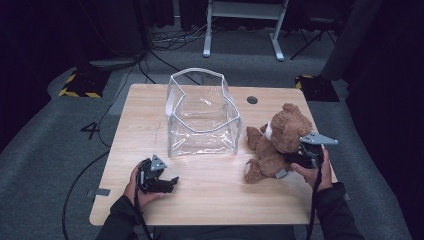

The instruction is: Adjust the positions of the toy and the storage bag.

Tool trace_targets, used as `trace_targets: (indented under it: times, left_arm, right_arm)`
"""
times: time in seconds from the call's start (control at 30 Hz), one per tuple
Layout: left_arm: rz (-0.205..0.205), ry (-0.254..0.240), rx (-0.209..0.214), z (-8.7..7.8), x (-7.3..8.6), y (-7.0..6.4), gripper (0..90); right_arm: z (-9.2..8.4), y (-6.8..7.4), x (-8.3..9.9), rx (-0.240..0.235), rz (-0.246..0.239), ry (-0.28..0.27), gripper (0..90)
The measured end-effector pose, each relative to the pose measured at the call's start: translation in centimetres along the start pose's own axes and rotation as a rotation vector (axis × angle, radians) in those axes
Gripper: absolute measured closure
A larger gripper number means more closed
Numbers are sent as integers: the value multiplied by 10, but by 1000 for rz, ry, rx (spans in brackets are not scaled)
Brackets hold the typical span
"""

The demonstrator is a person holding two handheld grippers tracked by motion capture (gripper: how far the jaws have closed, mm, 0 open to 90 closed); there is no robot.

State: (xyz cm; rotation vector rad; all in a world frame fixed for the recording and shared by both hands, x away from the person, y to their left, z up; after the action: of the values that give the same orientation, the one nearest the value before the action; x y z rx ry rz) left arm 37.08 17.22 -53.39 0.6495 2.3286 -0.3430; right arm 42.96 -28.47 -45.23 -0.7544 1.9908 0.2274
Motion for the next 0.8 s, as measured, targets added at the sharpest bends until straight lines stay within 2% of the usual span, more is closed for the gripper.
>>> trace_targets:
  times: [0.1, 0.17, 0.2, 0.27, 0.33, 0.37, 0.43, 0.53, 0.57, 0.63, 0.7, 0.8]
  left_arm:
    - [-11, -47, -3, -10, -5, 4, 173]
    - [-25, -88, -18, -19, -11, 8, 171]
    - [-25, -88, -18, -19, -11, 8, 172]
    - [-44, -124, -35, -26, -18, 11, 173]
    - [-60, -183, -61, -39, -32, 17, 176]
    - [-60, -183, -61, -39, -32, 17, 176]
    - [-88, -226, -93, -49, -45, 22, 176]
    - [-107, -270, -114, -59, -57, 27, 179]
    - [-115, -293, -133, -67, -66, 29, 179]
    - [-120, -312, -133, -71, -70, 30, 179]
    - [-137, -358, -105, -79, -80, 31, 193]
    - [-145, -397, -87, -85, -92, 31, 191]
  right_arm:
    - [-2, -1, 2, -10, -13, -10, 420]
    - [-6, -2, 4, -27, -27, -22, 430]
    - [-6, -2, 4, -27, -27, -22, 430]
    - [-8, -3, 5, -45, -32, -27, 432]
    - [-9, -4, 6, -56, -33, -33, 431]
    - [-9, -4, 6, -56, -33, -33, 431]
    - [-10, -4, 7, -66, -40, -34, 428]
    - [-11, -4, 7, -70, -45, -31, 422]
    - [-11, -3, 7, -69, -50, -31, 418]
    - [-11, -3, 7, -69, -48, -29, 417]
    - [-12, -3, 7, -68, -50, -29, 413]
    - [-12, -3, 7, -70, -53, -27, 411]
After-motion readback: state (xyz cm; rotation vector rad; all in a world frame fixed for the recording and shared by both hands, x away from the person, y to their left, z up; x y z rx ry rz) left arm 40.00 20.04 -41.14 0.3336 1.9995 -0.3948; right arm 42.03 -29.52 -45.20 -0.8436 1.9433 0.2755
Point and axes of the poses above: each handheld gripper's, and its own axes: z roughly forward along the jaws, x roughly out of its underside, y roughly to its left, the point moved 4 cm from there along z, roughly forward along the jaws, and after that the axes turned 7 degrees about -z, right-handed, at the moved point
